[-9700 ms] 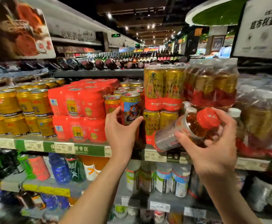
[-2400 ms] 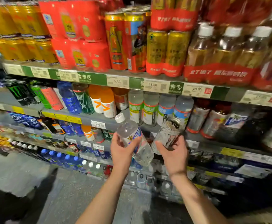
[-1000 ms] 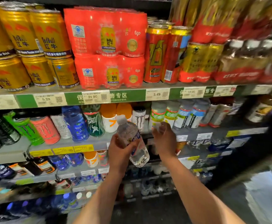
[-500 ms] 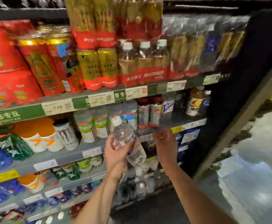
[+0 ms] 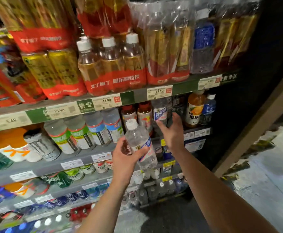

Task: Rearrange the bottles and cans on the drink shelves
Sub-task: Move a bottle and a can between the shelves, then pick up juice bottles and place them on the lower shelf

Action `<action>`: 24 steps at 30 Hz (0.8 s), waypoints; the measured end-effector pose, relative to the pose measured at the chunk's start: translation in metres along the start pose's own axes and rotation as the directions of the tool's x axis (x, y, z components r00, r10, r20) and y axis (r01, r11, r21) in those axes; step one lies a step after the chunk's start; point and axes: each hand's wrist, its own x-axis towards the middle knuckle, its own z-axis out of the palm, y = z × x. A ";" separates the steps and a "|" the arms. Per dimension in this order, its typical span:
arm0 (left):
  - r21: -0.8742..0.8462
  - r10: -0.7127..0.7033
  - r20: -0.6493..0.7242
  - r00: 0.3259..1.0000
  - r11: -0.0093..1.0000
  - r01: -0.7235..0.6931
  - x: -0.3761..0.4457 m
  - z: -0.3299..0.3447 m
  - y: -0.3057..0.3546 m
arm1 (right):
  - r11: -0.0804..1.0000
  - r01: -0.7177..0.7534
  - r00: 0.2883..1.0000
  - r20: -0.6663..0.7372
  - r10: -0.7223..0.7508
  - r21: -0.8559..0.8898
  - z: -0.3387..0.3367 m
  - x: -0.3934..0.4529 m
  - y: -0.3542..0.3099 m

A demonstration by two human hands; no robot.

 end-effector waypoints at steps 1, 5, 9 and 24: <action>0.019 0.005 0.014 1.000 1.000 -0.005 0.004 0.000 -0.001 | 1.000 0.021 1.000 0.011 -0.021 0.002 0.005 0.007 0.002; -0.005 0.000 0.062 0.998 1.000 0.001 0.022 0.004 0.000 | 0.999 0.038 0.998 0.057 -0.037 -0.021 0.016 0.025 0.011; -0.026 0.003 0.095 0.995 1.000 -0.001 0.039 0.010 -0.004 | 0.994 0.043 0.996 0.088 -0.034 -0.103 0.019 0.039 0.018; -0.087 -0.004 -0.071 0.997 0.996 -0.002 0.044 0.089 0.001 | 0.985 0.108 0.994 0.040 -0.103 -0.134 -0.007 0.046 0.056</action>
